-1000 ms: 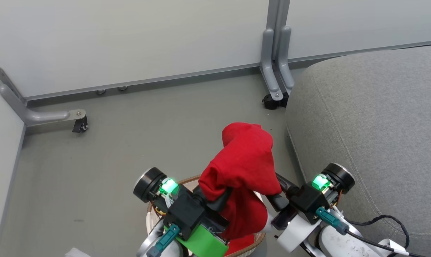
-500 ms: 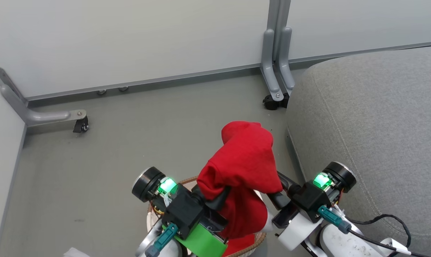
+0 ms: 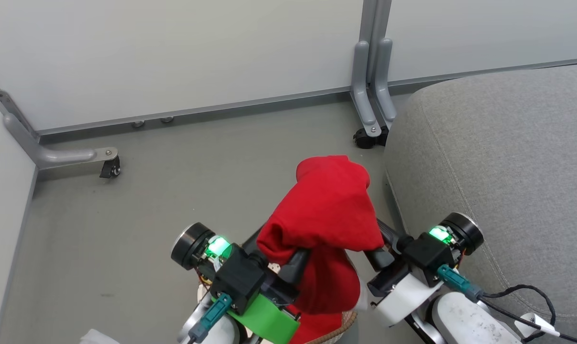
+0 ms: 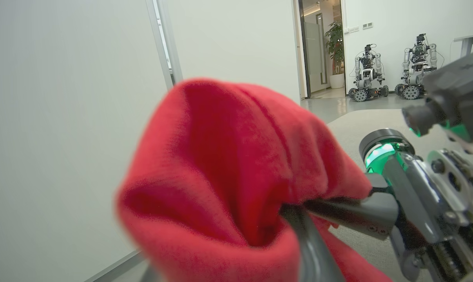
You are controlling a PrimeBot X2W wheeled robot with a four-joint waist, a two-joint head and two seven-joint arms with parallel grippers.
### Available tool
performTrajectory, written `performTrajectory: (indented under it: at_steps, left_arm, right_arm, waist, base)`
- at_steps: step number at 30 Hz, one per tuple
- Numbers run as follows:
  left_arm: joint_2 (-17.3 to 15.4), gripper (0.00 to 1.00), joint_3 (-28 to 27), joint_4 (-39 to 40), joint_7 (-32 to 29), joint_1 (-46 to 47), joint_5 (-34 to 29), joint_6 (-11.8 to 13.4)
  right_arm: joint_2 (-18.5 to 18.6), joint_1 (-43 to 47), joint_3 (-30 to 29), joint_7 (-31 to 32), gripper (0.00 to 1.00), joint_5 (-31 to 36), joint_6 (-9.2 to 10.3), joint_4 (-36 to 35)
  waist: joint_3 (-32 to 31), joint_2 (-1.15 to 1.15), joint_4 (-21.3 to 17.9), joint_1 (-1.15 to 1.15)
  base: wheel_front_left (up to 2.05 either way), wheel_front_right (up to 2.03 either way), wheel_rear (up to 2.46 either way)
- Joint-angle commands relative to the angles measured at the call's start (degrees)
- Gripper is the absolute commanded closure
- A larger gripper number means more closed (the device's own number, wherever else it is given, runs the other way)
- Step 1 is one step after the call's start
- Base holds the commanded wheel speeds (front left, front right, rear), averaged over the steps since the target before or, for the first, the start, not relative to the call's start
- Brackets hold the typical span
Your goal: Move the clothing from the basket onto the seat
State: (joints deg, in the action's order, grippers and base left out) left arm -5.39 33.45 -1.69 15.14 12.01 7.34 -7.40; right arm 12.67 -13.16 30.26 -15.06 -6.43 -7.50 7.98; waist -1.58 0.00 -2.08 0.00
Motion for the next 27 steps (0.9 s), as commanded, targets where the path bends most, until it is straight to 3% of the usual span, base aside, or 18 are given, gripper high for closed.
performTrajectory:
  at_steps: [1, 15, 27]
  left_arm:
    - [0.03, 0.0, -0.38, -0.15, 0.01, -0.3, 0.26, -0.15]
    - [-1.26, 0.0, 1.07, -1.5, 0.02, -0.61, -0.65, -0.15]
    - [-2.4, 0.0, -0.2, -2.22, 0.01, -2.24, -1.17, -0.15]
  right_arm:
    - [-0.19, 0.75, -0.63, -0.18, 1.0, -0.74, 0.01, -0.26]
    - [-1.77, 1.14, -6.23, -0.18, 1.0, -5.31, 0.01, -0.07]
    - [-1.33, 1.73, -10.83, -0.18, 1.0, -5.09, 0.02, 0.14]
  waist:
    - [-0.01, 0.0, -0.01, 0.0]
    - [-0.26, 0.0, 0.17, 0.0]
    - [-0.79, 0.0, 1.33, 0.0]
  base:
    - [0.0, 0.0, 0.0]
    - [0.0, 0.0, 0.0]
    - [0.0, 0.0, 0.0]
